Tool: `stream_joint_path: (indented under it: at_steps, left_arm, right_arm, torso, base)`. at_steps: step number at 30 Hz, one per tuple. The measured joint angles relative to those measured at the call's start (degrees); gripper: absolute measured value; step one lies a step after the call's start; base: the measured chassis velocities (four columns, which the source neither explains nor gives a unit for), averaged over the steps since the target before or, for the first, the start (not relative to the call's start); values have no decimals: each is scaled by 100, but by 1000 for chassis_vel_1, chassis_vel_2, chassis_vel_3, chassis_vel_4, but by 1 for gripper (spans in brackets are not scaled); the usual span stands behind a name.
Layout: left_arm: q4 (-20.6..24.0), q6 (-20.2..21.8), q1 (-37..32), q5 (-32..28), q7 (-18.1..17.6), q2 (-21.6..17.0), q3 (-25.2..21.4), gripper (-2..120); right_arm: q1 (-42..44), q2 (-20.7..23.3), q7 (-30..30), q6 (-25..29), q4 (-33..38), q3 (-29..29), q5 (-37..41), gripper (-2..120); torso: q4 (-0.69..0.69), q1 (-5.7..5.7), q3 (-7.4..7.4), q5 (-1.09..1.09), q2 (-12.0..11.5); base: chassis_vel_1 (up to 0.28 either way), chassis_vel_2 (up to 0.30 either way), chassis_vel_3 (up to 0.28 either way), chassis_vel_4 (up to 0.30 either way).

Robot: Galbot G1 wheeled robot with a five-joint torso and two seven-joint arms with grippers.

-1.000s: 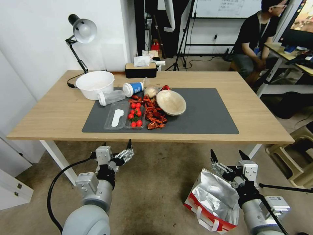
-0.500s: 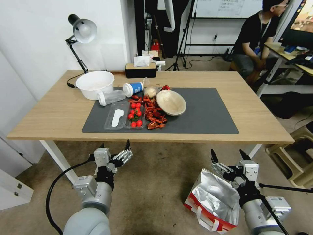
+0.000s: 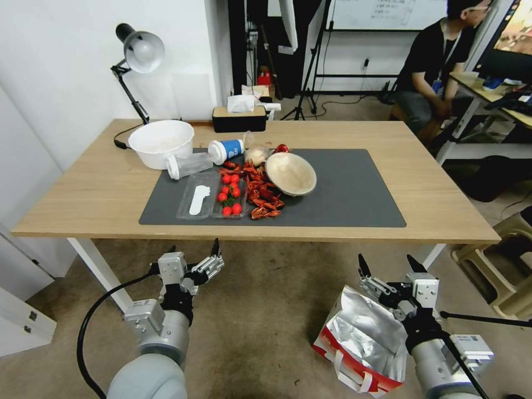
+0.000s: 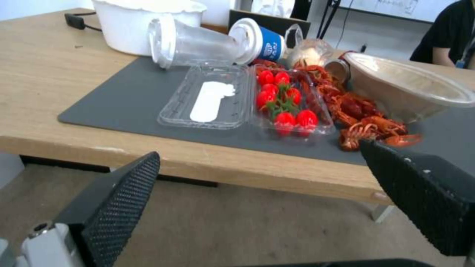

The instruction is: Pick up the food delivery bag from the floor and place it on the table.

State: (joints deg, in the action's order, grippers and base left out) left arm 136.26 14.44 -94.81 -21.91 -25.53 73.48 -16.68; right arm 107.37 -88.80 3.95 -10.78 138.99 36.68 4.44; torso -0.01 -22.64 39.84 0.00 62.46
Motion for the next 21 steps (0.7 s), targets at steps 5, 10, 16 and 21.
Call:
stream_joint_path:
  at_steps: [5, 10, 16, 21]
  left_arm:
    - [8, 15, -9, 17, 22, 2, -8, 100]
    - [11, 29, -19, 39, 36, 0, -9, 100]
    - [-1, 33, -26, 160, 82, 1, -22, 100]
    - [-1, 33, -28, 188, 90, -3, -27, 100]
  right_arm:
    - [-6, 2, -10, 4, -6, -7, -4, 100]
    - [-16, 12, -21, 9, -12, -1, -2, 100]
    - [-25, 3, -33, 11, -16, -1, 2, 100]
    - [-25, -5, -42, 11, -16, -6, 5, 100]
  torso:
    - [0, 72, -95, 0, -169]
    - [0, 146, -195, 0, -342]
    - [0, 227, -301, 0, -529]
    - [0, 280, -360, 0, -639]
  base:
    - [0, 0, 0, 0]
    - [0, 0, 0, 0]
    - [0, 0, 0, 0]
    - [0, 0, 0, 0]
